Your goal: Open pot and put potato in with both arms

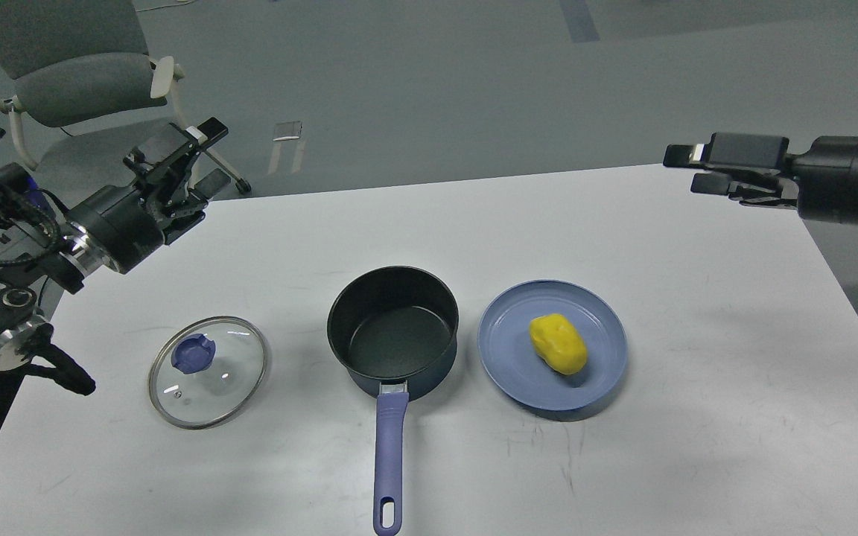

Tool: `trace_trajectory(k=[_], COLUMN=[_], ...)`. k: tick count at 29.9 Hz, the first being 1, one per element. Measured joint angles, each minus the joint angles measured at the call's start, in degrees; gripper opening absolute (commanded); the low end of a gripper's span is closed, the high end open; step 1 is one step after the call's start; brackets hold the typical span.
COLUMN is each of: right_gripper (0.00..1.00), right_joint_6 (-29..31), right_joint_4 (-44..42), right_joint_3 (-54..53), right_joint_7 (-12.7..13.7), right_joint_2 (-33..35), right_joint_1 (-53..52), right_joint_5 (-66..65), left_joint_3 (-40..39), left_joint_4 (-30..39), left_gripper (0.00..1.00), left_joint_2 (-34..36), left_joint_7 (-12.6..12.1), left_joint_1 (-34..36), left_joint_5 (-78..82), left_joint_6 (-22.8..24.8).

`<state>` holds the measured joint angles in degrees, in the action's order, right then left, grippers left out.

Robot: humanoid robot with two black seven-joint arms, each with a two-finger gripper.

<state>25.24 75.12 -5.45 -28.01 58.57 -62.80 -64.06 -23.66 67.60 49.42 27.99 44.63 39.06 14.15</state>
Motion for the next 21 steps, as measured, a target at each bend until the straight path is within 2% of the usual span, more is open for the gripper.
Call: trace_trajectory(k=[4, 8, 15, 21], right_gripper=[1.00, 1.00, 1.00, 1.00], right_joint_6=[-0.03, -0.09, -0.11, 1.62], right_joint_4=[0.40, 0.33, -0.66, -2.60], right_joint_3=[12.23, 21.80, 33.48, 39.13], right_joint_7=[0.00, 0.00, 0.00, 0.00], right_joint_2=[-2.71, -8.32, -17.67, -22.88], right_joint_1=[-10.97, -18.28, -23.27, -24.18], right_joint_5=[-9.29, -13.92, -14.85, -14.40], left_joint_3=[0.05, 0.05, -0.03, -0.14], left_joint_4=[-0.01, 0.02, 0.44, 1.57], left_gripper=[0.97, 0.97, 0.97, 0.97], left_joint_2=[-0.10, -0.19, -0.20, 0.10], left_joint_7=[0.00, 0.01, 0.02, 0.02], left_joint_1=[0.00, -0.02, -0.07, -0.14], left_joint_5=[0.12, 0.14, 0.14, 0.14], left_joint_6=[0.08, 0.14, 0.18, 0.18])
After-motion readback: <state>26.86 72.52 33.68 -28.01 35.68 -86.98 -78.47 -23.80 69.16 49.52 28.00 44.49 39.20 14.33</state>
